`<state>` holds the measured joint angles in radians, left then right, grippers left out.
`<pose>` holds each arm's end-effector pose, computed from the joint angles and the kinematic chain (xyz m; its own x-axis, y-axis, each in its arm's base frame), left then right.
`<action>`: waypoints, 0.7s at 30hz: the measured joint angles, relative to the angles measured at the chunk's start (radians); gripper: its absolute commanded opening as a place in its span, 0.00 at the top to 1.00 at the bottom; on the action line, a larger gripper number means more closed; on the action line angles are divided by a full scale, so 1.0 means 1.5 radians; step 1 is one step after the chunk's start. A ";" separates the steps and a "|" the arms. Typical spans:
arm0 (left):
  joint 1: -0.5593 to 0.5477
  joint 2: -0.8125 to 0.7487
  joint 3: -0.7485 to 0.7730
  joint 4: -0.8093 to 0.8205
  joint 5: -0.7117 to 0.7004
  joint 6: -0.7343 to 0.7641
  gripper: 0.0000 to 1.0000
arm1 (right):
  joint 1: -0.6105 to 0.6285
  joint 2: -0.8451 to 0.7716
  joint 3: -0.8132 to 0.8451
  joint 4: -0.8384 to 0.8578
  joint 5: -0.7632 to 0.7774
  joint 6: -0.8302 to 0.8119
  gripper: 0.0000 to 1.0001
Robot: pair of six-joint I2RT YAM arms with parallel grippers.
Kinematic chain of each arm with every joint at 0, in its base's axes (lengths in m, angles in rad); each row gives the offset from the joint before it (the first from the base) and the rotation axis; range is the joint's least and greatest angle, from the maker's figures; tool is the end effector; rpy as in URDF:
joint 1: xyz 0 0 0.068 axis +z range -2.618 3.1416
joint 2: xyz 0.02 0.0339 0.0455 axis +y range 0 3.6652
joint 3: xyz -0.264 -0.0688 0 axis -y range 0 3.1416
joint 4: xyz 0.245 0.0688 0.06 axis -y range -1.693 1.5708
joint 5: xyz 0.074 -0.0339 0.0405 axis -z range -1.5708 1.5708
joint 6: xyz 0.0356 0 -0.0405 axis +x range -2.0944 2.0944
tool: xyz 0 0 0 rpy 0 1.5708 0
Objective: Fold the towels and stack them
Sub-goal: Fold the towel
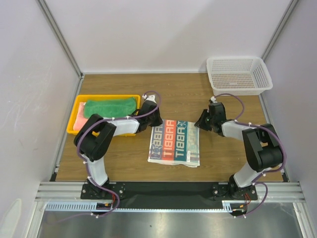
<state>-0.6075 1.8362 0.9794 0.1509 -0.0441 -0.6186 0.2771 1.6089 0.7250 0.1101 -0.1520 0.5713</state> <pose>0.3116 -0.2147 0.1513 -0.7487 -0.1851 -0.6366 0.1333 0.8986 -0.4180 0.2966 0.0900 0.1496 -0.7680 0.3373 -0.5445 0.0484 0.8782 0.4758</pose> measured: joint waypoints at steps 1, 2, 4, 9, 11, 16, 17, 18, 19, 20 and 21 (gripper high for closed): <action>0.005 0.006 0.004 0.000 0.002 0.001 1.00 | -0.002 0.007 0.009 -0.001 0.003 -0.005 0.85; 0.010 0.013 0.011 -0.001 0.002 0.001 1.00 | -0.005 0.015 0.019 -0.001 0.006 -0.010 0.85; 0.019 0.027 0.026 -0.002 0.004 0.005 1.00 | -0.008 0.033 0.040 -0.001 0.008 -0.020 0.86; 0.033 0.053 0.057 -0.002 0.013 0.018 1.00 | -0.016 0.090 0.087 0.000 0.009 -0.041 0.89; 0.035 0.057 0.062 -0.002 0.019 0.027 0.99 | -0.021 0.101 0.096 0.003 0.001 -0.046 0.90; 0.036 0.053 0.064 -0.007 0.030 0.067 0.85 | -0.026 0.103 0.113 -0.015 -0.004 -0.058 0.86; 0.036 0.047 0.064 -0.013 0.030 0.075 0.79 | -0.026 0.103 0.122 -0.025 -0.004 -0.063 0.81; 0.036 0.039 0.064 -0.019 0.030 0.085 0.74 | -0.026 0.102 0.130 -0.031 -0.004 -0.065 0.78; 0.036 0.028 0.064 -0.023 0.026 0.092 0.70 | -0.026 0.099 0.143 -0.042 -0.003 -0.069 0.72; 0.036 0.017 0.064 -0.028 0.023 0.098 0.63 | -0.026 0.094 0.152 -0.052 -0.003 -0.071 0.67; 0.036 0.002 0.064 -0.034 0.015 0.106 0.60 | -0.026 0.085 0.162 -0.067 -0.002 -0.074 0.64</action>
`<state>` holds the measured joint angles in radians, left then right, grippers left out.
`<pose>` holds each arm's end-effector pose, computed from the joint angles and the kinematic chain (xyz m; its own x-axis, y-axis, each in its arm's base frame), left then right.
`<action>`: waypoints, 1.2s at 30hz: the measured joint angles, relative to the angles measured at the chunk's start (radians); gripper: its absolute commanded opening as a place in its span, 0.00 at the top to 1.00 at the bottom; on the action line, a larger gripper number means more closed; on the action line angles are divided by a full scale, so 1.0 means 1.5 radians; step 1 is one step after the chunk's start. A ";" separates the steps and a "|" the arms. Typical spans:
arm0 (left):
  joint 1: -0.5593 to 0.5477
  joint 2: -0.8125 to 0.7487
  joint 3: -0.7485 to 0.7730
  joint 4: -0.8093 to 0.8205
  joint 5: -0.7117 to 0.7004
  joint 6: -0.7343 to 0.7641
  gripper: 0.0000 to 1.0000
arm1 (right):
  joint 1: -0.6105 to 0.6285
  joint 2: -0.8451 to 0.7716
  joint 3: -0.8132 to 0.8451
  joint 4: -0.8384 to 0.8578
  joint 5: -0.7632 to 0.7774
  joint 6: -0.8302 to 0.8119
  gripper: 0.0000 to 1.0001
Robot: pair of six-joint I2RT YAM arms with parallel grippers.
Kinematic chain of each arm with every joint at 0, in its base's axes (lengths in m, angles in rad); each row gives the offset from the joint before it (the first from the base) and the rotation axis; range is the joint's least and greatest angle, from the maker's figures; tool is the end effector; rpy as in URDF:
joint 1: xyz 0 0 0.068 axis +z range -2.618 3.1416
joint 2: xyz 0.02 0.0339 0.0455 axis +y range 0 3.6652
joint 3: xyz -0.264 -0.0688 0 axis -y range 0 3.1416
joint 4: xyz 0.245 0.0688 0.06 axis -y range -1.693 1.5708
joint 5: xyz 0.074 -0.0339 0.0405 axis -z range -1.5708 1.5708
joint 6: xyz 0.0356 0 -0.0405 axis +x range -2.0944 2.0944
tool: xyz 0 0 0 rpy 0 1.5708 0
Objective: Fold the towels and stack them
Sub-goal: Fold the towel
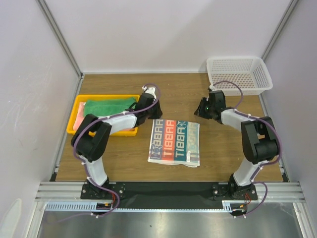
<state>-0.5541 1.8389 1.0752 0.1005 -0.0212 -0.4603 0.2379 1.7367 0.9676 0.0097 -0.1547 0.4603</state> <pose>0.3361 -0.2071 0.1745 -0.6964 -0.0913 -0.7118 0.2260 0.9135 -0.3384 0.3491 0.0903 0.1714 -0.7511 0.2695 -0.6026 -0.0087 0.9088 0.4172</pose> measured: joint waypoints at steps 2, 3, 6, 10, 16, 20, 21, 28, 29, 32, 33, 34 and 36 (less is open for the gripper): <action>0.000 -0.031 0.000 -0.009 -0.014 0.009 0.52 | 0.000 -0.026 0.016 -0.024 0.004 -0.004 0.50; 0.000 -0.047 0.000 -0.014 -0.020 0.014 0.50 | 0.000 -0.041 0.021 -0.036 0.006 -0.005 0.46; 0.000 -0.076 0.002 -0.028 -0.036 0.019 0.44 | 0.000 -0.081 0.028 -0.065 0.018 -0.006 0.43; 0.000 -0.079 0.000 -0.052 -0.043 0.013 0.43 | 0.000 -0.101 0.027 -0.103 0.031 -0.001 0.46; 0.000 -0.076 -0.003 -0.094 -0.062 -0.007 0.46 | 0.000 -0.100 -0.005 -0.137 0.040 0.012 0.56; 0.000 -0.071 -0.003 -0.115 -0.073 -0.014 0.47 | 0.000 -0.091 -0.008 -0.149 0.040 0.019 0.58; 0.000 -0.071 -0.005 -0.118 -0.075 -0.020 0.47 | 0.000 -0.088 -0.008 -0.149 0.040 0.020 0.58; 0.000 -0.060 -0.022 -0.120 -0.078 -0.041 0.51 | 0.000 -0.062 -0.013 -0.147 0.034 0.028 0.62; 0.000 -0.055 -0.022 -0.120 -0.077 -0.042 0.52 | 0.000 -0.056 -0.013 -0.147 0.032 0.029 0.62; 0.000 -0.045 -0.022 -0.120 -0.077 -0.042 0.53 | 0.000 -0.044 -0.014 -0.146 0.027 0.030 0.64; 0.000 -0.042 -0.022 -0.120 -0.076 -0.042 0.53 | 0.000 -0.042 -0.014 -0.146 0.027 0.029 0.65; 0.000 -0.039 -0.022 -0.120 -0.076 -0.042 0.54 | 0.000 -0.039 -0.014 -0.146 0.025 0.030 0.66; 0.000 -0.034 -0.022 -0.120 -0.076 -0.042 0.55 | 0.000 -0.035 -0.014 -0.144 0.022 0.029 0.67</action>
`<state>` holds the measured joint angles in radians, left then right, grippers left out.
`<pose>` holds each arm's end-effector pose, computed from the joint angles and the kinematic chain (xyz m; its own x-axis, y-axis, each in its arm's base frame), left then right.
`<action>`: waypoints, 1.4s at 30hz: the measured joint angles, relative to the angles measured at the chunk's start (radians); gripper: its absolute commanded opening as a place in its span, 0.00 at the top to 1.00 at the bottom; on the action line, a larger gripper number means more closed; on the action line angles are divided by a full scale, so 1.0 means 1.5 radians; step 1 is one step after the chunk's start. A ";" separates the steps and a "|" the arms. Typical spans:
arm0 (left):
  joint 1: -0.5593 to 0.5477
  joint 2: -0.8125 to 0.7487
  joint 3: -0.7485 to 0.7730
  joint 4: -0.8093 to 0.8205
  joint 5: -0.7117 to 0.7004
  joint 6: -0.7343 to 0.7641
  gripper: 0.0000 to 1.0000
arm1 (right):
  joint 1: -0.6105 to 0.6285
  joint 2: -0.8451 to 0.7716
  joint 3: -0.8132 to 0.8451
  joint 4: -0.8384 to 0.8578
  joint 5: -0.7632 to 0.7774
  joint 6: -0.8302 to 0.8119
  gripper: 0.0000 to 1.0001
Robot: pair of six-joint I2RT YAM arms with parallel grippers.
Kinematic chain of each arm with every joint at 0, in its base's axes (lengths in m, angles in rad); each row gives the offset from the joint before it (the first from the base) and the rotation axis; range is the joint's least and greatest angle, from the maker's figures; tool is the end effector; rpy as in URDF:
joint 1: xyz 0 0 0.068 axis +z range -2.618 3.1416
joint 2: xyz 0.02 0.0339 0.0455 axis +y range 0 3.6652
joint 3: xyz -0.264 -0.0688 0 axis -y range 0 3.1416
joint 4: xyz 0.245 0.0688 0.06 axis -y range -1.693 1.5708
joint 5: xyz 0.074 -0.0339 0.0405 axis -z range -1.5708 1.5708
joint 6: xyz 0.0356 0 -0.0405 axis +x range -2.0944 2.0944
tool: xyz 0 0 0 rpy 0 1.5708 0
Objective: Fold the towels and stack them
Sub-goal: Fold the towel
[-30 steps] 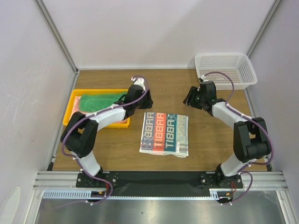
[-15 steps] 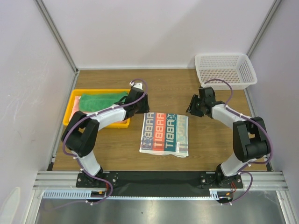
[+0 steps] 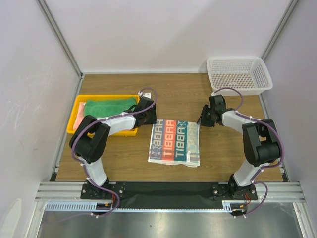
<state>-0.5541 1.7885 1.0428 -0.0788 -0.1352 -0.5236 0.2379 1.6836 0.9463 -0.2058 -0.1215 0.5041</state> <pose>0.3188 -0.1916 0.1689 -0.7625 -0.1108 -0.6374 0.0720 0.9646 -0.2538 0.3252 0.0833 0.1670 -0.8351 0.2908 -0.4668 0.1145 0.9221 0.3696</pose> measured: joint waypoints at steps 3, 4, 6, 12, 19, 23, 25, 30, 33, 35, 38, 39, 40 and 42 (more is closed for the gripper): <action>0.000 0.010 0.000 0.000 0.000 0.000 0.56 | 0.000 0.006 0.000 0.003 -0.003 0.000 0.71; 0.000 0.014 0.000 0.000 0.000 0.000 0.58 | 0.000 0.009 0.000 0.003 -0.003 0.000 0.71; 0.000 0.021 0.000 0.000 0.000 0.001 0.59 | 0.000 0.013 0.000 0.004 -0.005 0.000 0.72; 0.000 0.033 0.008 0.001 -0.001 0.003 0.67 | 0.000 0.026 0.000 0.007 -0.008 0.001 0.77; 0.000 0.050 0.016 0.018 0.004 0.007 0.92 | 0.000 0.037 0.008 0.013 -0.007 -0.001 0.94; 0.000 0.061 0.022 0.039 0.007 0.012 0.99 | 0.000 0.053 0.027 0.019 -0.005 -0.004 1.00; 0.000 0.064 0.022 0.049 0.006 0.013 1.00 | -0.001 0.058 0.035 0.026 -0.004 -0.007 1.00; 0.001 0.069 0.025 0.072 0.004 0.031 1.00 | -0.004 0.062 0.048 0.051 -0.004 -0.025 1.00; 0.004 0.070 0.032 0.081 0.003 0.044 0.97 | -0.008 0.063 0.062 0.061 -0.004 -0.038 1.00; 0.007 0.070 0.035 0.087 -0.001 0.054 0.89 | -0.012 0.063 0.070 0.068 -0.004 -0.045 1.00; 0.014 0.070 0.036 0.091 -0.003 0.066 0.58 | -0.019 0.068 0.085 0.071 -0.007 -0.052 0.77; 0.016 0.070 0.036 0.091 -0.003 0.068 0.47 | -0.020 0.073 0.091 0.070 -0.008 -0.055 0.65; 0.017 0.070 0.036 0.089 -0.002 0.073 0.45 | -0.021 0.079 0.098 0.067 -0.011 -0.056 0.60; 0.018 0.069 0.040 0.076 0.000 0.071 0.41 | -0.023 0.088 0.108 0.062 -0.018 -0.062 0.49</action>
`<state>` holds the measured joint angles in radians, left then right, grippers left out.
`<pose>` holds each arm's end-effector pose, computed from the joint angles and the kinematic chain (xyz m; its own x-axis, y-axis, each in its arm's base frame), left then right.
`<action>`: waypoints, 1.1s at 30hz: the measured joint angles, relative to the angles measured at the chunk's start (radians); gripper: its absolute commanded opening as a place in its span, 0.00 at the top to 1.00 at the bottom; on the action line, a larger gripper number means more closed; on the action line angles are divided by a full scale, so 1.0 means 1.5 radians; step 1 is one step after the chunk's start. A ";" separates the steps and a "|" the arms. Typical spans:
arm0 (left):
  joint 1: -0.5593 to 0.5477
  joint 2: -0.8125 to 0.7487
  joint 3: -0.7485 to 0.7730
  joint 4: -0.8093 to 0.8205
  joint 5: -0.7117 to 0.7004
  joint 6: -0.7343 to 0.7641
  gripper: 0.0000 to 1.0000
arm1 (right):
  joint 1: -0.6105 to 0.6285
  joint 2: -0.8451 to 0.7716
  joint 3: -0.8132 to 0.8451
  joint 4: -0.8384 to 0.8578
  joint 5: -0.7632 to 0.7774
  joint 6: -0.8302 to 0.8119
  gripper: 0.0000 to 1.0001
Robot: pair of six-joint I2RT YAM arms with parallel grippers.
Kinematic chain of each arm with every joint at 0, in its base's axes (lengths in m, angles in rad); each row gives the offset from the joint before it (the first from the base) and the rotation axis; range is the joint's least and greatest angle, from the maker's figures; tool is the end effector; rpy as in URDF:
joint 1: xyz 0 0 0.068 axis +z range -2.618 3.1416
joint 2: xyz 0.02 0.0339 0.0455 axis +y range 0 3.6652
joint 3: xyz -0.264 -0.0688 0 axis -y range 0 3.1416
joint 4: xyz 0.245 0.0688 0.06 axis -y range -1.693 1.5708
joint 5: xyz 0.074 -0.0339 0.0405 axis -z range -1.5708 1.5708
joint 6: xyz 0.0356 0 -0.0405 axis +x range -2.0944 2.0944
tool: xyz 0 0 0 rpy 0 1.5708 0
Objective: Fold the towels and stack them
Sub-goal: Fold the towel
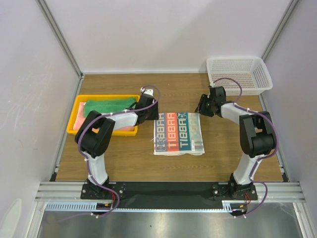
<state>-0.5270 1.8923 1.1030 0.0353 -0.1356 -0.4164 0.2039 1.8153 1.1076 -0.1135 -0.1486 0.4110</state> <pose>0.3466 -0.1961 0.1575 -0.7082 -0.0516 -0.7041 0.1385 0.9678 -0.2102 0.3745 0.0828 0.1760 -0.7766 0.2429 -0.5813 0.0122 0.9283 0.3716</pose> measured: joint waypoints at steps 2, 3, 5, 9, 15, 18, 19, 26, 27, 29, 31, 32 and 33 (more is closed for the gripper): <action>0.000 -0.005 0.002 -0.017 0.003 -0.002 0.41 | 0.000 0.001 0.001 -0.012 -0.009 0.000 0.43; -0.001 -0.009 0.002 -0.027 0.005 -0.003 0.41 | 0.000 0.001 0.001 -0.018 -0.015 -0.001 0.43; -0.004 -0.027 -0.003 -0.043 0.005 -0.008 0.40 | 0.000 -0.001 -0.001 -0.029 -0.022 -0.001 0.41; -0.022 -0.090 -0.042 -0.058 0.002 -0.034 0.42 | 0.000 -0.033 -0.030 -0.042 -0.031 -0.001 0.41; -0.060 -0.135 -0.108 -0.066 -0.013 -0.097 0.46 | 0.000 -0.085 -0.093 -0.052 -0.034 -0.001 0.40; -0.069 -0.136 -0.138 -0.068 -0.013 -0.127 0.50 | 0.000 -0.089 -0.115 -0.056 -0.034 -0.001 0.41; -0.071 -0.136 -0.143 -0.070 -0.014 -0.136 0.51 | 0.000 -0.089 -0.122 -0.058 -0.035 -0.001 0.41; -0.077 -0.136 -0.149 -0.067 -0.024 -0.166 0.53 | -0.001 -0.100 -0.141 -0.056 -0.040 0.001 0.46; -0.079 -0.136 -0.150 -0.066 -0.025 -0.170 0.53 | -0.001 -0.102 -0.144 -0.055 -0.041 0.002 0.46; -0.082 -0.136 -0.154 -0.065 -0.026 -0.177 0.53 | 0.000 -0.108 -0.152 -0.053 -0.044 0.003 0.46; -0.087 -0.136 -0.160 -0.062 -0.030 -0.179 0.53 | 0.000 -0.115 -0.161 -0.052 -0.047 0.004 0.47; -0.090 -0.136 -0.161 -0.060 -0.031 -0.180 0.53 | 0.000 -0.119 -0.165 -0.051 -0.047 0.005 0.46; -0.090 -0.136 -0.161 -0.058 -0.033 -0.182 0.53 | 0.000 -0.122 -0.168 -0.051 -0.047 0.005 0.46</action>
<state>-0.6624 1.6878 0.8612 -0.0521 -0.1848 -0.6888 0.2035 1.6325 0.8558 -0.1902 -0.2195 0.4183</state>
